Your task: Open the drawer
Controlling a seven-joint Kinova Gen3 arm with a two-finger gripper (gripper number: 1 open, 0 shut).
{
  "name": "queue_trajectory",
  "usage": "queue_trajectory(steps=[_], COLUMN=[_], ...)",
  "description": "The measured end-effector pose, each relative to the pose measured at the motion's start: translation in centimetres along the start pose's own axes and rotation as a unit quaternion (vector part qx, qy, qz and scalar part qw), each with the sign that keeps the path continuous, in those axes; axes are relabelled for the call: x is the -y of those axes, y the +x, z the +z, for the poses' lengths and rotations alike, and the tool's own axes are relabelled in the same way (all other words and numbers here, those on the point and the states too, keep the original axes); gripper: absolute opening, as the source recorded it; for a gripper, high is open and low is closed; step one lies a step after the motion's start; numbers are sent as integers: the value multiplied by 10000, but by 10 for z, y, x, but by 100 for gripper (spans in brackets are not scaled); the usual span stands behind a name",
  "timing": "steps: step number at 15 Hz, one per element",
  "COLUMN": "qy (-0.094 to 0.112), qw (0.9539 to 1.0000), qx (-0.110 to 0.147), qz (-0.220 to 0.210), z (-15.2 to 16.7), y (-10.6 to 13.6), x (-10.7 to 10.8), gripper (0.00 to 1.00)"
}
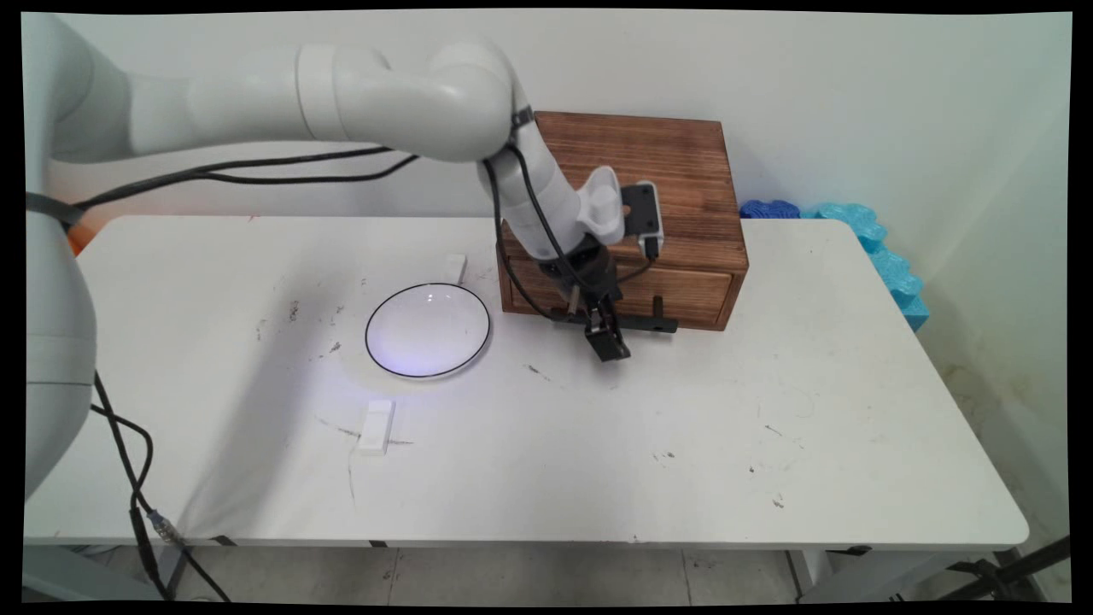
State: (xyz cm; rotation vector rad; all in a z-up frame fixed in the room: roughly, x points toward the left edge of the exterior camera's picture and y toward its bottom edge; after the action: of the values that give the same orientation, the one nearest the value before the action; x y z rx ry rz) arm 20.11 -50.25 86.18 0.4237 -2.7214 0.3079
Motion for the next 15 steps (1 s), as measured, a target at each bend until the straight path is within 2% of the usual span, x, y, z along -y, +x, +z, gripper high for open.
queue_trajectory(steps=[8, 15], qy=[-25, -75], qw=[9996, 9991], qx=[129, 207], qz=[244, 368], z=[35, 51], y=[1, 2], x=[0, -4], gripper=[100, 100])
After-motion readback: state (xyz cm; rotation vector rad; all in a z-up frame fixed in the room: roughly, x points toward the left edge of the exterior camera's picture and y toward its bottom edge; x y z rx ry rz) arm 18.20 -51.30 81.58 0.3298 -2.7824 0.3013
